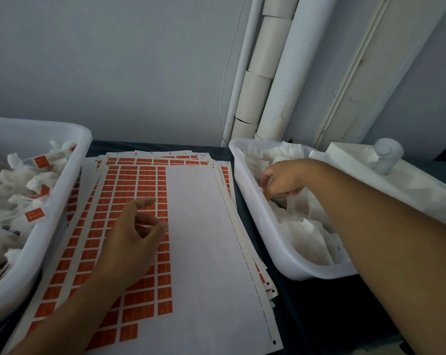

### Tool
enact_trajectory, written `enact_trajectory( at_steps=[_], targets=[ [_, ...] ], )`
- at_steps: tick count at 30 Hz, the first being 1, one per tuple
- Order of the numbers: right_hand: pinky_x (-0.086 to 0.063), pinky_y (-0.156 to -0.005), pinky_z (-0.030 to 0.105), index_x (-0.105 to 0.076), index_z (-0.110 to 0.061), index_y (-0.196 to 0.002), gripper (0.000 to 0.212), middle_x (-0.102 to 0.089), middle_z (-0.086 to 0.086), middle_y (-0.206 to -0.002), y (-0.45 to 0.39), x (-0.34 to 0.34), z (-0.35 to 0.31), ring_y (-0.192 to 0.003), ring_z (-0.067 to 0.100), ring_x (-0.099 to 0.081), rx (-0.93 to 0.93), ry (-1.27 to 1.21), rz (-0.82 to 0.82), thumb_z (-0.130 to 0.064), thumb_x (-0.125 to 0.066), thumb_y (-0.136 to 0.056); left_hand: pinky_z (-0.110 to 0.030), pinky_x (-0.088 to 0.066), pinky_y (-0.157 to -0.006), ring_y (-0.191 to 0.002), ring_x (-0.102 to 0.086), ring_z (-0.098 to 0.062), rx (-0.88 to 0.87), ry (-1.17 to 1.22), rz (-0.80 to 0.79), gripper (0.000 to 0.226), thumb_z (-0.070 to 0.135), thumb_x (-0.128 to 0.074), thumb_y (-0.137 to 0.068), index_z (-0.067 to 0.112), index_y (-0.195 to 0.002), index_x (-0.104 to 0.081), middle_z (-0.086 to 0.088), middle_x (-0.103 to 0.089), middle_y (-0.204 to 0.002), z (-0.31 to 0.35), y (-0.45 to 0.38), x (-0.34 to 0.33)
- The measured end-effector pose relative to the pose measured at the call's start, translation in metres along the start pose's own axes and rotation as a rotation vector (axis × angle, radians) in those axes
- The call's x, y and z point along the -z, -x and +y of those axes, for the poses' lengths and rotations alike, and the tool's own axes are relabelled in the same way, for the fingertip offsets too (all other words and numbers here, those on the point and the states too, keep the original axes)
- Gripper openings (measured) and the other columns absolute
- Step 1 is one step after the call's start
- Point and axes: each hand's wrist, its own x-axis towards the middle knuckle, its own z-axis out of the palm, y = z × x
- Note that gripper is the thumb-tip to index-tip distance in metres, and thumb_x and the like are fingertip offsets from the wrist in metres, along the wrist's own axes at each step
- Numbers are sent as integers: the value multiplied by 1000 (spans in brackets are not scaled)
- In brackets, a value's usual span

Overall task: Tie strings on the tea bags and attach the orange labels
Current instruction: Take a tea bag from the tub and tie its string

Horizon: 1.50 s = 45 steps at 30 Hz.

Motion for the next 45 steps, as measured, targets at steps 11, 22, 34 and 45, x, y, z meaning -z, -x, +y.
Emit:
enact_trajectory(
  at_steps=[11, 22, 34, 45],
  targets=[
    [-55, -93, 39, -69, -15, -108, 18, -70, 5, -115, 3, 2, -5, -105, 25, -64, 43, 244, 326, -23, -63, -93, -10, -46, -44, -74, -68, -12, -7, 26, -10, 45, 29, -70, -95, 47, -126, -43, 16, -65, -93, 0, 1, 1],
    [-54, -68, 34, -69, -4, -96, 26, -72, 19, -93, 66, 71, -51, -74, 33, -67, 115, 95, 502, -27, -58, -98, -8, -46, -53, -85, -65, -8, -34, 93, -11, 43, 36, -69, -93, 46, -127, -45, 19, -62, -99, 10, 5, 5],
    [-46, -59, 24, -67, -32, -93, 7, -74, -15, -73, 117, 1, -152, -63, 0, -71, 681, -148, 282, -37, -67, -98, -13, -56, -76, -112, -64, -1, -187, 481, 22, 67, 59, -68, -83, 43, -140, -39, 22, -59, -129, 34, 20, 22],
    [-53, -63, 21, -71, -35, -105, 28, -73, -16, -92, 52, -105, -148, -71, 9, -70, 592, -863, 130, -57, -54, -100, -13, -55, -56, -82, -70, 4, 119, 354, 120, 29, 52, -67, -88, 32, -109, -65, 13, -73, -94, 15, 7, 16]
  ],
)
